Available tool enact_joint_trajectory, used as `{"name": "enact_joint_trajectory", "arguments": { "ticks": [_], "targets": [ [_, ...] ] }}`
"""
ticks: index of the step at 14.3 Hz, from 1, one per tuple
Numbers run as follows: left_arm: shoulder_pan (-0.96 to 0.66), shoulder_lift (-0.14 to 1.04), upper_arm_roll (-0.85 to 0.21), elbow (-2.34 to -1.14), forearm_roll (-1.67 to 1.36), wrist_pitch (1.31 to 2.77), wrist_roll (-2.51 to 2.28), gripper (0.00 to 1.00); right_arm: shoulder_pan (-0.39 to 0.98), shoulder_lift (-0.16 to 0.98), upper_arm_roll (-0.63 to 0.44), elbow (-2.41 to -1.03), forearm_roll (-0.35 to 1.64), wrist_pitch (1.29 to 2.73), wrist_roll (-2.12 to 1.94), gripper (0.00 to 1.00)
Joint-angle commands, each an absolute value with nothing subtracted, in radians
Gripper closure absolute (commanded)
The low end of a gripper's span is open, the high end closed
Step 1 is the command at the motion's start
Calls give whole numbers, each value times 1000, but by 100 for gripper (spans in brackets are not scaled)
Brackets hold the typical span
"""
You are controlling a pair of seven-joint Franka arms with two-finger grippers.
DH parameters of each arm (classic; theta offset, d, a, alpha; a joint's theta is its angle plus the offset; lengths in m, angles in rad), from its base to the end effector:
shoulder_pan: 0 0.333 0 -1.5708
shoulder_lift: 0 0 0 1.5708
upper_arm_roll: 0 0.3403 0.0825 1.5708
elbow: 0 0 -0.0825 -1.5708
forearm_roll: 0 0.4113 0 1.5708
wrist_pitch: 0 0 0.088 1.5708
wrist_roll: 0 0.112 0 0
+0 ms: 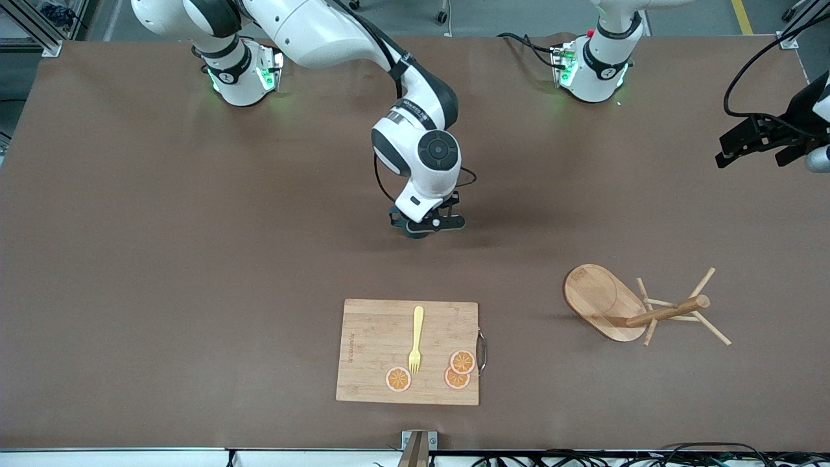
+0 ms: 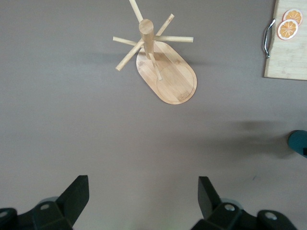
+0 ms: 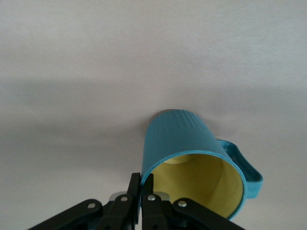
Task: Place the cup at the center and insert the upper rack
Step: 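Carry the teal mug with the right gripper to the table center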
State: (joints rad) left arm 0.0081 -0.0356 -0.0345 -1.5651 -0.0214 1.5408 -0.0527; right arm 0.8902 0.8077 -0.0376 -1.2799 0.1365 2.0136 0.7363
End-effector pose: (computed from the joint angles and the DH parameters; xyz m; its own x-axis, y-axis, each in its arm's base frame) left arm 0.5669 -0.0178 0.6644 0.9996 0.0257 0.0102 0.0254 -0.9995 0.0207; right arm 0.5021 0.5984 0.2595 0.9910 0.0644 -0.1173 0.0628 -0.9979 -0.0170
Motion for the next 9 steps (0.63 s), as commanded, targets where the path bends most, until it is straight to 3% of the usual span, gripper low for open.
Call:
{"name": "enact_joint_trajectory", "arguments": {
  "ticks": [1,2,3,6,9],
  "targets": [
    [8,-43,-37,-1555,-15,1531,-55,0,908,853,-44,-1253,163,2060,739,96],
    [8,-43,-37,-1555,-15,1531,-55,0,908,851,-46,-1253,163,2059,752,55],
    [8,-43,-37,-1555,-15,1531,-55,0,905,847,-46,-1253,161,2054,761,1],
    [6,-43,-37,-1555,-15,1532,-55,0,891,818,-45,-1235,167,2011,801,0],
    [-3,-46,-46,-1555,-17,1531,-58,0,870,801,-58,-1050,164,1770,804,0]
  ]
}}
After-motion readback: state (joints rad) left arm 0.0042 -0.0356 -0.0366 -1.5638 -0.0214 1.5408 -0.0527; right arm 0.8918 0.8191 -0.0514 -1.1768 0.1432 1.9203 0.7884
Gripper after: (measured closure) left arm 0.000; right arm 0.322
